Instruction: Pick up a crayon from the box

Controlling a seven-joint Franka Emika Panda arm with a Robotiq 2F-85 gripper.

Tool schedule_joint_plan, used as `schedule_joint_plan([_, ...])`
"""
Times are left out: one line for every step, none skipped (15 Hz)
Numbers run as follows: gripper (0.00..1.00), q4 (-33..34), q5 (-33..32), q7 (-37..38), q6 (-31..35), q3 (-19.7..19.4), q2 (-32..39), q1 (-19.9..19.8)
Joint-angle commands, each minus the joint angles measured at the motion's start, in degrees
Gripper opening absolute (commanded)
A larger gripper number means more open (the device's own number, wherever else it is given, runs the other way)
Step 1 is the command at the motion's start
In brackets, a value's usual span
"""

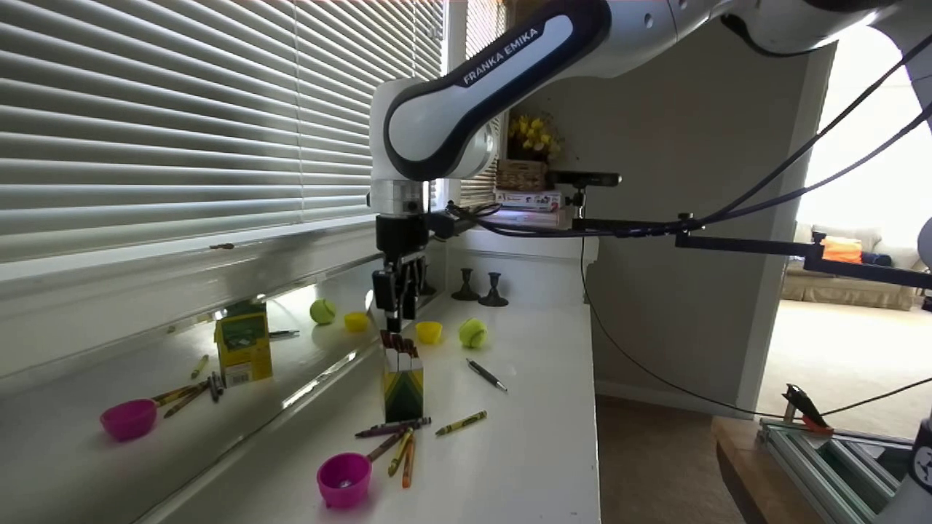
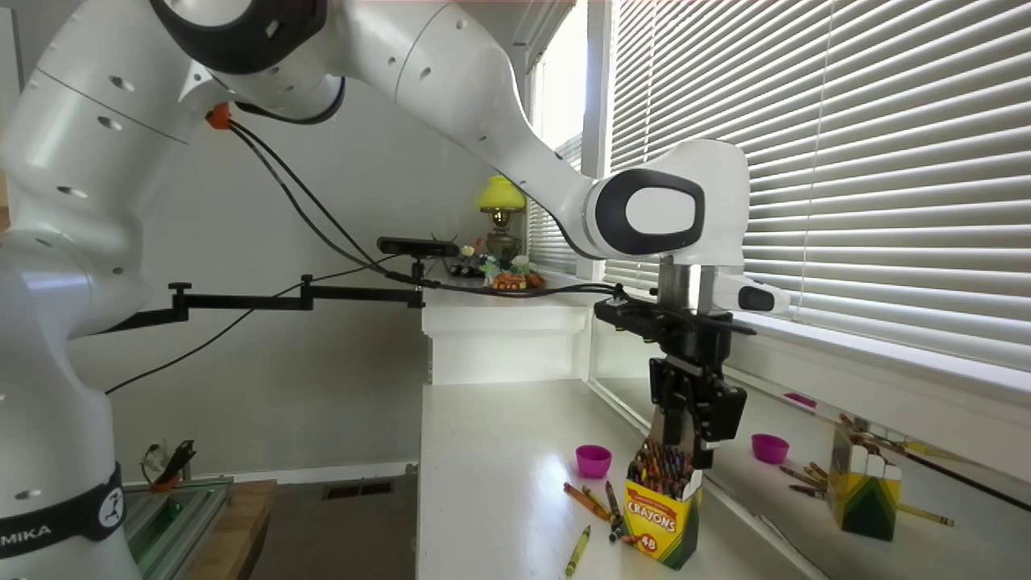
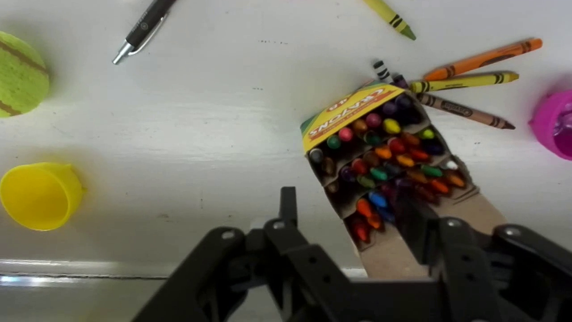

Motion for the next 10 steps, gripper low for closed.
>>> schedule_joint_plan([0.38, 0.0, -0.8, 2.1, 2.8, 0.2, 0.8, 0.2])
schedule_joint_plan([0.27, 0.0, -0.8, 2.2, 3.0, 0.2, 0.9, 0.3])
schedule_joint_plan([0.24, 0.0, -0.9, 2.2, 3.0, 0.2, 0.9, 0.3])
schedule_joint_plan([0.19, -0.1, -1.0, 2.3, 2.7, 0.2, 0.8, 0.5])
schedule_joint_plan([0.18, -0.3, -1.2, 2.6, 2.5, 0.1, 0.5, 0.6])
schedule_joint_plan([0.16, -0.6, -1.4, 2.8, 2.2, 0.1, 0.1, 0.8])
schedule_joint_plan([0.15, -0.7, -1.3, 2.9, 1.7, 0.1, -0.2, 0.9])
schedule_joint_plan([0.14, -0.8, -1.2, 3.1, 1.4, 0.1, -0.4, 1.0])
schedule_joint_plan([0.11, -0.8, -1.5, 3.5, 1.5, 0.0, -0.5, 1.2])
schedule_joint_plan([0.12, -0.7, -1.4, 3.4, 1.3, 0.1, -0.3, 1.2])
